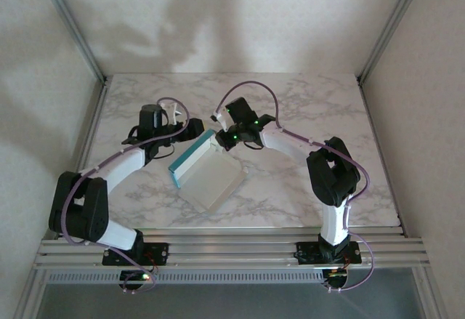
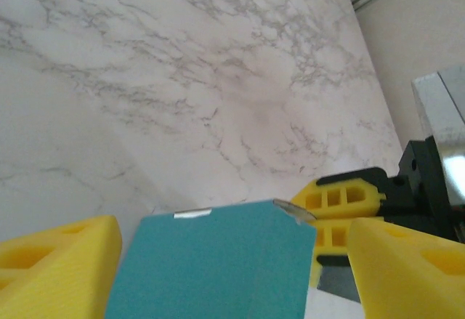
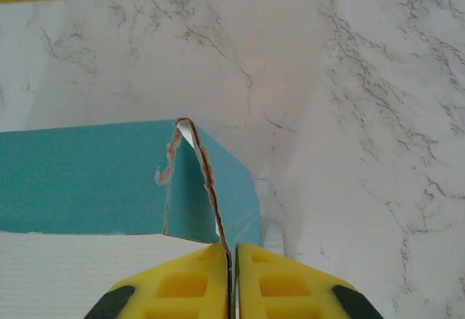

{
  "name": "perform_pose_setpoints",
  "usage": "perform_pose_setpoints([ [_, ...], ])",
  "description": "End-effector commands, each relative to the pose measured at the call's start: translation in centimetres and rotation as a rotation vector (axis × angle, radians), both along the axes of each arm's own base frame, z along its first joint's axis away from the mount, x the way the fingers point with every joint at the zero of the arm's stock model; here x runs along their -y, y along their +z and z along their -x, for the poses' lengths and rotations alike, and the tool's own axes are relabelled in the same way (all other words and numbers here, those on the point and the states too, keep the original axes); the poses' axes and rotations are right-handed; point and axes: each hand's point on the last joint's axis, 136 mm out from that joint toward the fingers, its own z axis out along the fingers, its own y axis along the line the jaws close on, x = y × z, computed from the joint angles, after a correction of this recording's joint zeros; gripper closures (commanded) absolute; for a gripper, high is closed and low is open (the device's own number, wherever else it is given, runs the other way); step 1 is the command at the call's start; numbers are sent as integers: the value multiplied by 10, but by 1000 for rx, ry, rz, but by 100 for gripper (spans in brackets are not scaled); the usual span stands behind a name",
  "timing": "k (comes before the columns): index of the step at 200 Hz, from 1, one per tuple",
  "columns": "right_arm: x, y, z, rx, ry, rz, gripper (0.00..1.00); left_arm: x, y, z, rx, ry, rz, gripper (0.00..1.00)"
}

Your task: Fold the paper box

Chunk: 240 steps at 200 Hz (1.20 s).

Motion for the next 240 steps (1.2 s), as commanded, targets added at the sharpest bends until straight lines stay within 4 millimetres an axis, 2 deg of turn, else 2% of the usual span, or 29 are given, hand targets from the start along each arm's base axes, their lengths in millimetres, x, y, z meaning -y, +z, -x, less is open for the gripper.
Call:
perform_pose_setpoints([
  [1,-7,-6,7,-33,29,13,90,10,17,-14,88,-85,39,19],
  [41,-9,-5,5,-38,23,9,90,21,6,-13,76,-150,67,18],
  [88,-10,-6,5,-40,22,8,90,22,-12,-11,42,-159,41,18],
  [240,-10,-10,6,-46,15,8,90,34,-31,-25,-8,-218,37,16],
])
